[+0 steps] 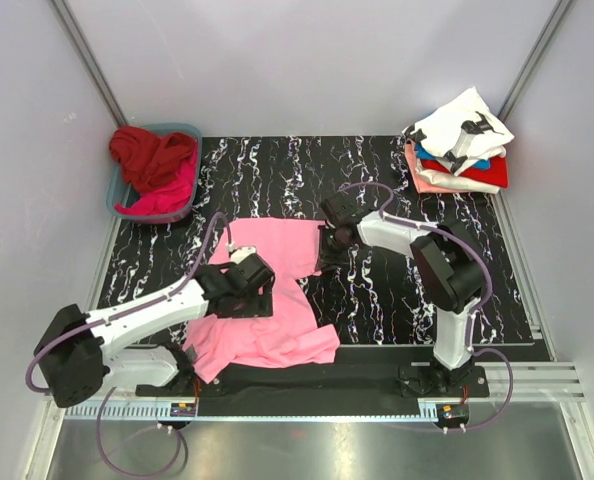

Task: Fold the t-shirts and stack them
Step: Flatten the tshirt out

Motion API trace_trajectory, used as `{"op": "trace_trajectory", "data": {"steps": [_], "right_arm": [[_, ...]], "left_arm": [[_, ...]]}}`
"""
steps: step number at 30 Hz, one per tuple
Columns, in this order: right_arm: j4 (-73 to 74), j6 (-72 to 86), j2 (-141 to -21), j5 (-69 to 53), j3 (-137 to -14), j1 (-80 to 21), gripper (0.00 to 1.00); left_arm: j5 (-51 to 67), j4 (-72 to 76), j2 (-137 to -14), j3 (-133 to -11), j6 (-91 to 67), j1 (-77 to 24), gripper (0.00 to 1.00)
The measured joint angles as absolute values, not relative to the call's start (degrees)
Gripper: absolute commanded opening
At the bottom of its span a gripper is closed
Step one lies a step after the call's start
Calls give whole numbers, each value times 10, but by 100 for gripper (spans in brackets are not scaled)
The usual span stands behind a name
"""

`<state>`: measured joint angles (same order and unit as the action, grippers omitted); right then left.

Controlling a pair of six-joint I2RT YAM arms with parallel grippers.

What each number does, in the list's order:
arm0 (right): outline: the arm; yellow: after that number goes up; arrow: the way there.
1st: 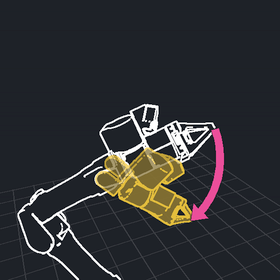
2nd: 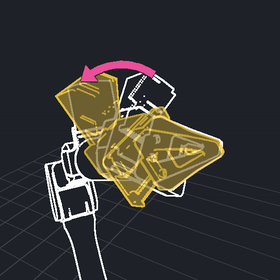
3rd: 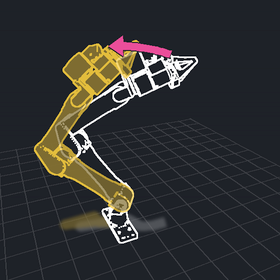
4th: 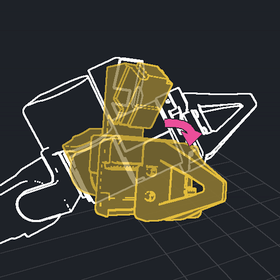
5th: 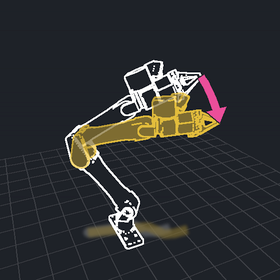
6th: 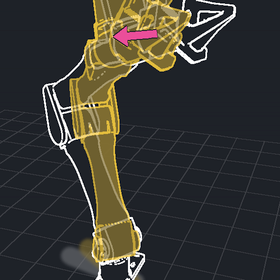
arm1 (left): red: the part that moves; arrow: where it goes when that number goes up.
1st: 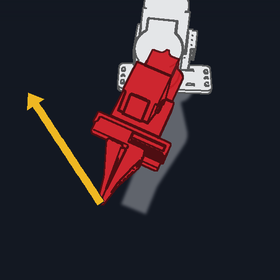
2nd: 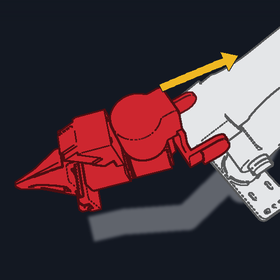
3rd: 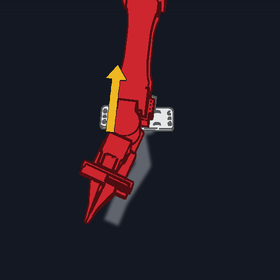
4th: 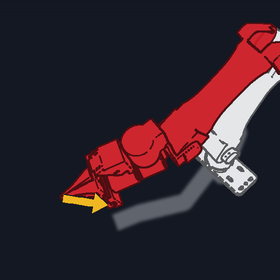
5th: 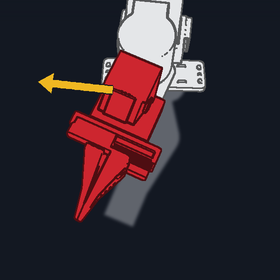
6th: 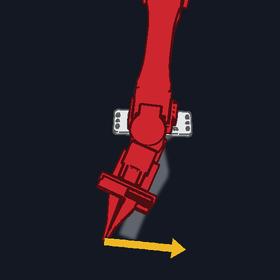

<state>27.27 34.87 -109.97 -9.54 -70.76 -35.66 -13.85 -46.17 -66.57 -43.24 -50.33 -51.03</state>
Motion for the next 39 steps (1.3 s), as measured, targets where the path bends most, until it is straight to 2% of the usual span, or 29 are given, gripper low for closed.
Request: {"op": "trace_trajectory", "data": {"steps": [1,2,3,4,6,13,18,22,30,39], "right_arm": [[271,348,-1105,-105,-712,-354,10],[267,346,-1111,-119,-715,-349,0],[264,344,-1117,-135,-719,-340,0],[261,345,-1122,-148,-722,-330,0],[256,343,-1131,-174,-729,-296,0],[279,323,-1102,-205,-731,-141,0],[300,308,-960,-190,-648,-50,0],[307,305,-843,-156,-577,14,0],[350,318,-683,-95,-475,20,0],[397,345,-602,-4,-456,29,0]], "left_arm": [[-139,-459,-674,-427,-509,-509,57],[-139,-452,-682,-420,-516,-505,48],[-138,-441,-691,-412,-515,-502,37],[-134,-427,-698,-403,-512,-496,21],[-128,-399,-712,-382,-510,-483,2],[-123,-348,-764,-391,-484,-460,0],[-152,-386,-790,-458,-439,-439,0],[-193,-448,-798,-565,-365,-378,0],[-263,-475,-865,-742,-208,-246,0],[-269,-462,-942,-782,-119,-132,0]]}}
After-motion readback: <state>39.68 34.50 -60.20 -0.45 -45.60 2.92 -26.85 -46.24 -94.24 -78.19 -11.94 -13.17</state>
